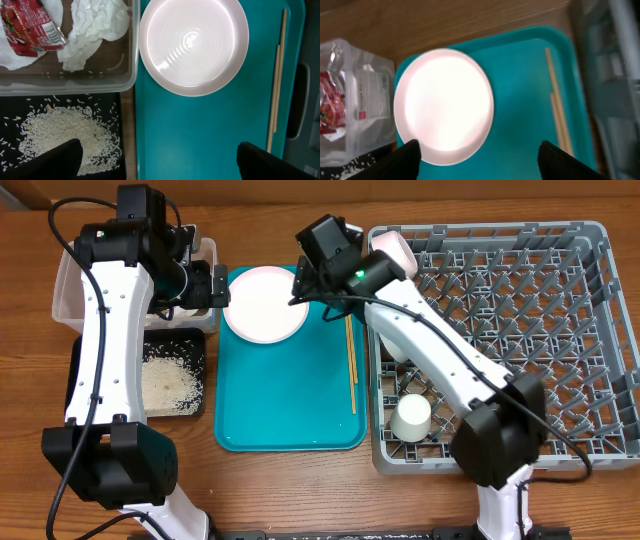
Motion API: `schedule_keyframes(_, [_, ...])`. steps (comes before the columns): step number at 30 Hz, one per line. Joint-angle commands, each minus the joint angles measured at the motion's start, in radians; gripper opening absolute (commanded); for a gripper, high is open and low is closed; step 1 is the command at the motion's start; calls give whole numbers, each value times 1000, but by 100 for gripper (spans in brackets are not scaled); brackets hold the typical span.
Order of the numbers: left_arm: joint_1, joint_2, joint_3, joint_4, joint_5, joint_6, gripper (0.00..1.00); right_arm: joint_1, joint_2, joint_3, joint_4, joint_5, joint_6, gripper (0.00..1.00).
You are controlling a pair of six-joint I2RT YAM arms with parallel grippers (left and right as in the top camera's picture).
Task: Sort waste into correct bins and load items into the dishwasher
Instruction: 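Reach right gripper to the white plate's edge and grasp it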
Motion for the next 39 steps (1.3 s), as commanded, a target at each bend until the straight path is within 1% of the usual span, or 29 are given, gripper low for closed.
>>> schedule_keyframes(1, [-1,5,18,0,-3,-9,100,17,87,-5,27,-68,12,72])
schedule_keyframes(4, [-1,5,18,1,-3,-9,100,31,139,-5,50,-68,13,67])
schedule_keyframes(8, [-1,5,18,1,-3,-9,100,36,196,-5,62,-61,62,58])
schedule_keyframes(10, [-1,5,18,0,-3,-9,100,36,222,-5,77,-68,66,56])
schedule_keyframes(14, [-1,5,18,1,-3,-9,100,36,250,-5,95,-68,84,51])
schedule_keyframes(17, [-1,5,18,1,-3,-9,100,36,270,-5,113,-68,88,44])
schedule_keyframes(23, [-1,5,18,1,-3,-9,100,36,311,-5,116,-68,95,40])
schedule_keyframes(27, [-1,5,18,0,-3,-9,100,36,332,-5,112,-69,96,33])
schedule_keyframes(30, [-1,5,18,1,-3,-9,100,36,341,-5,91,-68,99,22])
schedule_keyframes(33, [-1,5,18,1,-3,-9,100,33,341,-5,64,-69,99,4])
schedule_keyframes(39, [-1,5,18,0,-3,-9,100,21,337,7,4,-68,96,4])
